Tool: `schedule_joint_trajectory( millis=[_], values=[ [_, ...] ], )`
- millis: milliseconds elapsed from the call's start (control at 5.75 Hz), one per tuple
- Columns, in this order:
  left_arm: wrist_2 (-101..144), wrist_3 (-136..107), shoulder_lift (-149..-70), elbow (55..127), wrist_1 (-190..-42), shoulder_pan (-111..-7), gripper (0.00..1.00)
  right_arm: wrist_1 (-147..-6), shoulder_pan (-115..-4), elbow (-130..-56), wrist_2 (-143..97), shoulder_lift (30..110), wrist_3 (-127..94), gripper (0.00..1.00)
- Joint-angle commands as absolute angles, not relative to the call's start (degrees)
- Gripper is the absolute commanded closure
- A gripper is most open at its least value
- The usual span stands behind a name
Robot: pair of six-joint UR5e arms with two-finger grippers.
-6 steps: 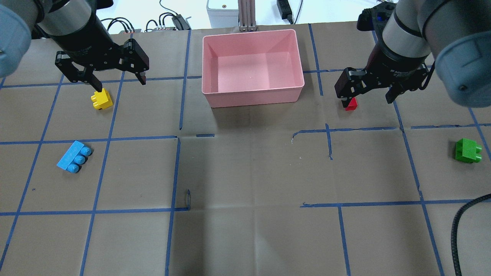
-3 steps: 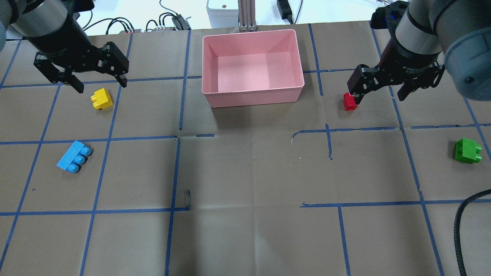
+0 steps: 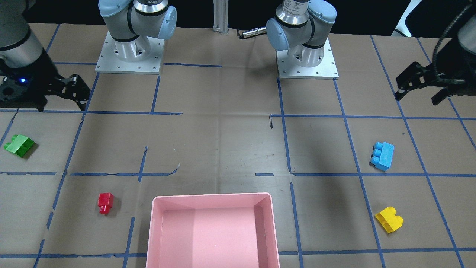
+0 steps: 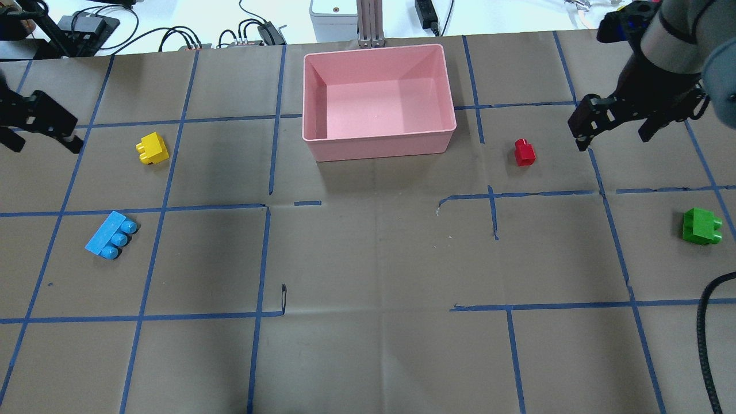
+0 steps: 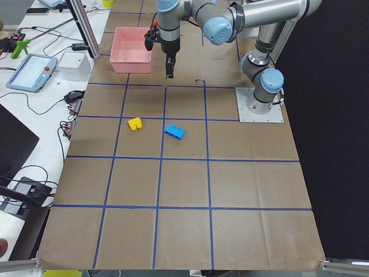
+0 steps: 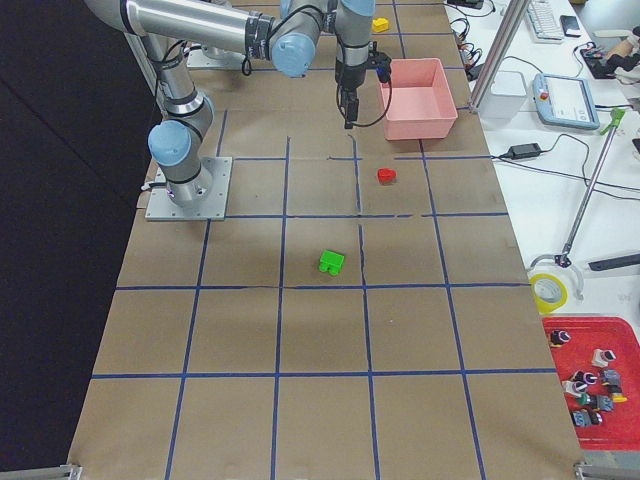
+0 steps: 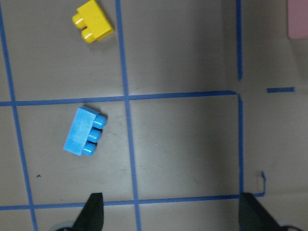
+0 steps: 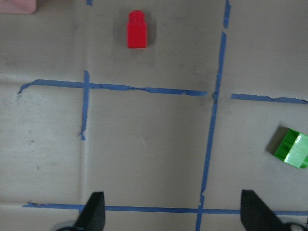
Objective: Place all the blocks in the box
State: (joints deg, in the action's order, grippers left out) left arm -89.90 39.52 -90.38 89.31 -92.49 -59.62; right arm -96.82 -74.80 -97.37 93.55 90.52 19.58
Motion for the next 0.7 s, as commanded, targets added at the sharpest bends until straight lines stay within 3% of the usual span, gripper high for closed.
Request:
schedule_joint_trajectory(
  millis=[0,522],
  values=[
    [-89.9,61.6,-90.8,91.0,-92.0,-51.2,0.01,-99.1,-66.6,-98.1,93.9,90.2,28.2,0.00],
    [-89.1,71.6,-92.6,97.7,-82.4,-51.4,0.01,-108.6,-54.9,-101.4,92.9,86.4,34.4,0.00]
  ],
)
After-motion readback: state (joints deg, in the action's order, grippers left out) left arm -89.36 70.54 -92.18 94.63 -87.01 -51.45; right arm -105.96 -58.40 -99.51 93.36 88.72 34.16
